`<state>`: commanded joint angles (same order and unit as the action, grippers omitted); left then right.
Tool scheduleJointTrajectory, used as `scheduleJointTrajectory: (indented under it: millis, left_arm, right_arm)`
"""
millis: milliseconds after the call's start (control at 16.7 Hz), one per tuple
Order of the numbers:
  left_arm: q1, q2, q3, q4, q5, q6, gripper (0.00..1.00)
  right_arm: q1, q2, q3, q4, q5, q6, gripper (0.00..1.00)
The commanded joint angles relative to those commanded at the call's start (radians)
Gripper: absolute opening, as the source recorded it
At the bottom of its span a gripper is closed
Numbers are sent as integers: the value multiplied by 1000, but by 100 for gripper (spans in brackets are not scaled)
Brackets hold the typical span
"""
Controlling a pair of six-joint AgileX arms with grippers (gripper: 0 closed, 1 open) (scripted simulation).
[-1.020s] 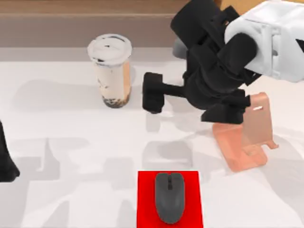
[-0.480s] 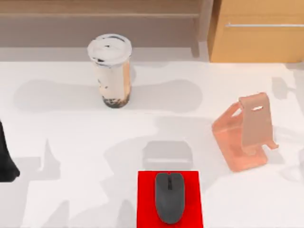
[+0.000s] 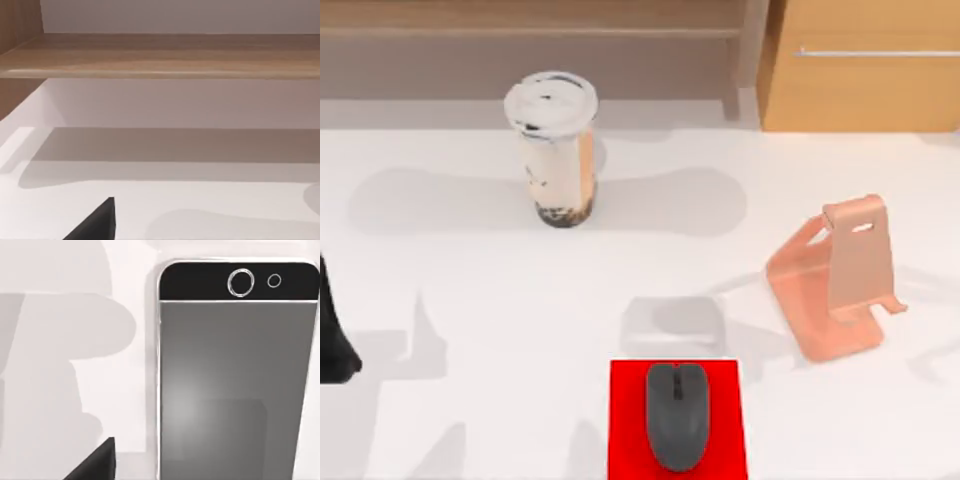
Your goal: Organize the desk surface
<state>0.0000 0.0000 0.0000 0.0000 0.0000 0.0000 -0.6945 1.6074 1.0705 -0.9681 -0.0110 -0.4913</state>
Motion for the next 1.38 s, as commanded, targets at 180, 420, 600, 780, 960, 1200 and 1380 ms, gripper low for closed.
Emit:
scheduleJointTrajectory:
  millis: [180,420,600,780,960,1200,1380]
  left_arm:
    - [0,0,0,0,0,0,100]
    - [0,0,0,0,0,0,100]
    - [0,0,0,0,0,0,100]
    - [0,0,0,0,0,0,100]
    - [0,0,0,0,0,0,100]
    - [0,0,0,0,0,0,100]
    - [0,0,0,0,0,0,100]
  right_arm:
    - [-40,17,-31,-17,11,-39,100]
    - [-36,14,-29,-15,10,-38,100]
    - [-37,33,-53,21,11,-36,100]
    - [-37,77,-105,118,11,-36,100]
    - [-37,126,-163,226,11,-35,100]
    - [-38,152,-192,278,11,-35,100]
    - [-38,152,-192,278,11,-35,92]
